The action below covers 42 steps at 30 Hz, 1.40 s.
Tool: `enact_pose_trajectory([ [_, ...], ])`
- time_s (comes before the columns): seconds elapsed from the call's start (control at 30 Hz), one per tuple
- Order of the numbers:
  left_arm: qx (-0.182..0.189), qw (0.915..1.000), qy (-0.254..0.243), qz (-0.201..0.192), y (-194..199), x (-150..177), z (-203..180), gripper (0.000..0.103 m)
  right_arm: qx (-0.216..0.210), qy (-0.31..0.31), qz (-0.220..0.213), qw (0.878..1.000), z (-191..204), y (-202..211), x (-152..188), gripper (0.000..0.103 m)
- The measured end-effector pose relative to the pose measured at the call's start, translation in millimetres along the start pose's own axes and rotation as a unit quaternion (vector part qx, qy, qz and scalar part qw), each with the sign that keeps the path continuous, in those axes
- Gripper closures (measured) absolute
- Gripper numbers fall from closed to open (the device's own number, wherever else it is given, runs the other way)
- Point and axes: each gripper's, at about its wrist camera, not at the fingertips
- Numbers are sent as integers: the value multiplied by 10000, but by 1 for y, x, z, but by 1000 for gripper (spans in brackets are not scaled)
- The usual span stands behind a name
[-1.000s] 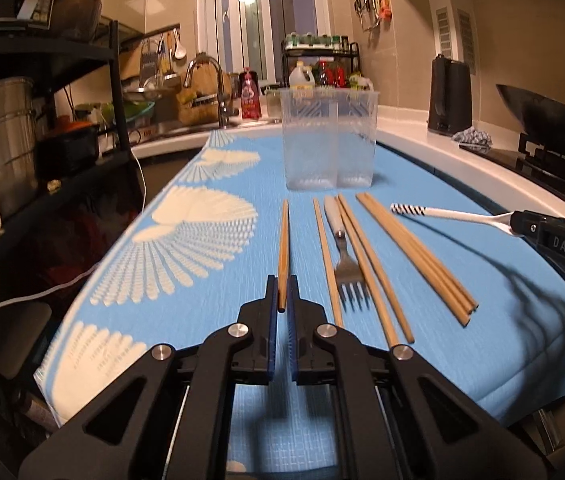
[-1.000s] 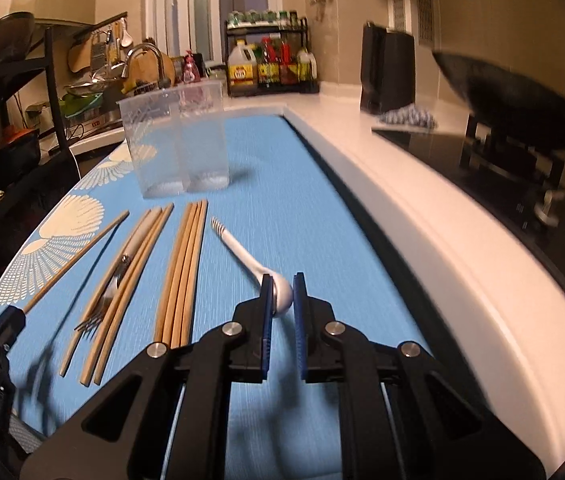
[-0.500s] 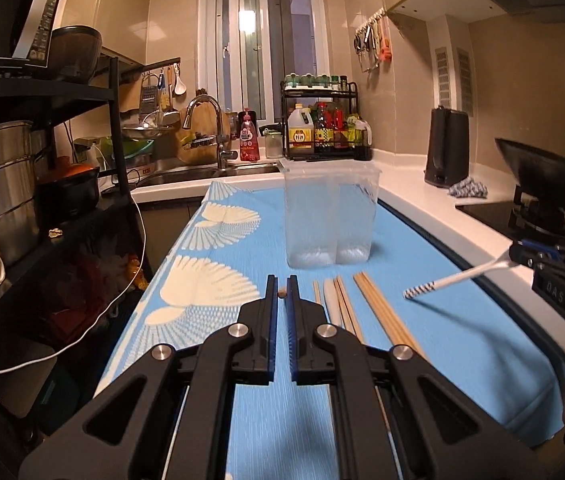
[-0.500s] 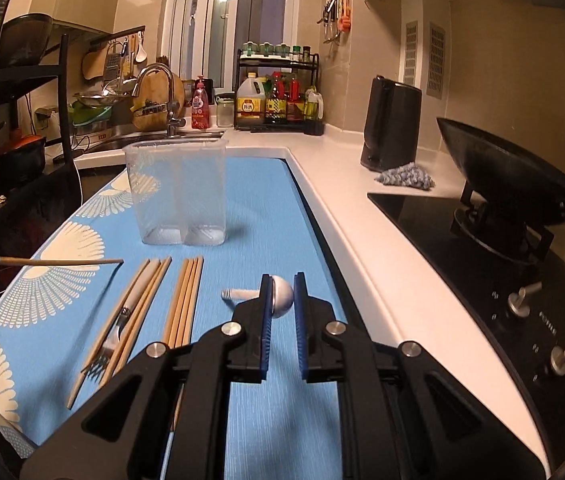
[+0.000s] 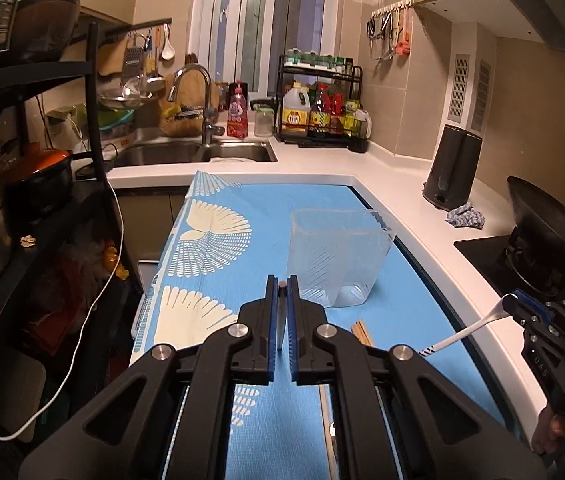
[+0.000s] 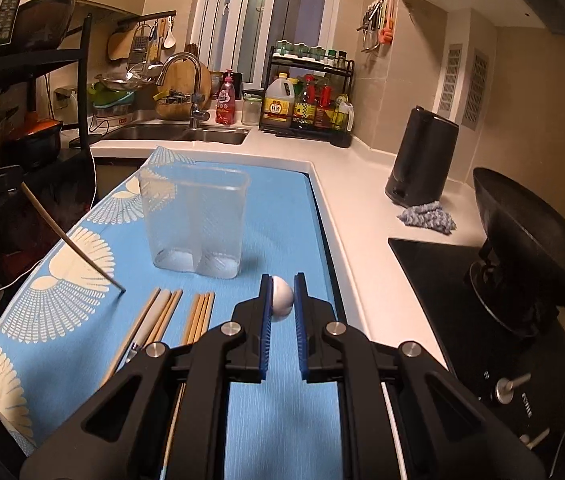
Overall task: Organize utensils
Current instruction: 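Lower the spoon into the clear holder with the right tool while the left tool drops the chopstick in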
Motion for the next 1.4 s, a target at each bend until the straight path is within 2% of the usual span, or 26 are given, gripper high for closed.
enact_pose_trajectory([
  [0.23,19,9994,-153,314,-7,-25,-5,99,-179,48,98,9998,2,-10,-29,92],
  [0.43,111,9994,-123,302,-3,-48,-4,99,-327,30,4,9995,5,-11,-59,92],
  [0.6,298,9992,-62,277,-5,-77,-4,99,-409,102,-201,9989,10,-10,-97,92],
  [0.87,556,9983,-88,-138,-4,-150,-17,99,-452,355,-636,9963,16,-17,-173,92],
  [0.97,597,9977,-129,-306,-10,-172,-26,99,-433,403,-638,9962,18,-33,-190,92],
  [1.17,617,9967,-158,-504,-41,-189,-37,99,-317,476,-574,9967,25,-71,-195,92],
  [1.27,690,9970,-138,-336,-68,-181,-39,99,-342,430,-373,9978,29,-96,-184,92],
  [1.4,780,9968,-92,143,-112,-151,-36,99,-408,372,-40,9985,31,-128,-160,92],
])
Point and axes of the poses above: each gripper's, at about its wrist camera, not at the fingertips, and y roughly against the way its jaws point, z to its left, x to its underside, and after that the axes turned 9 degrees about -z, right-handed
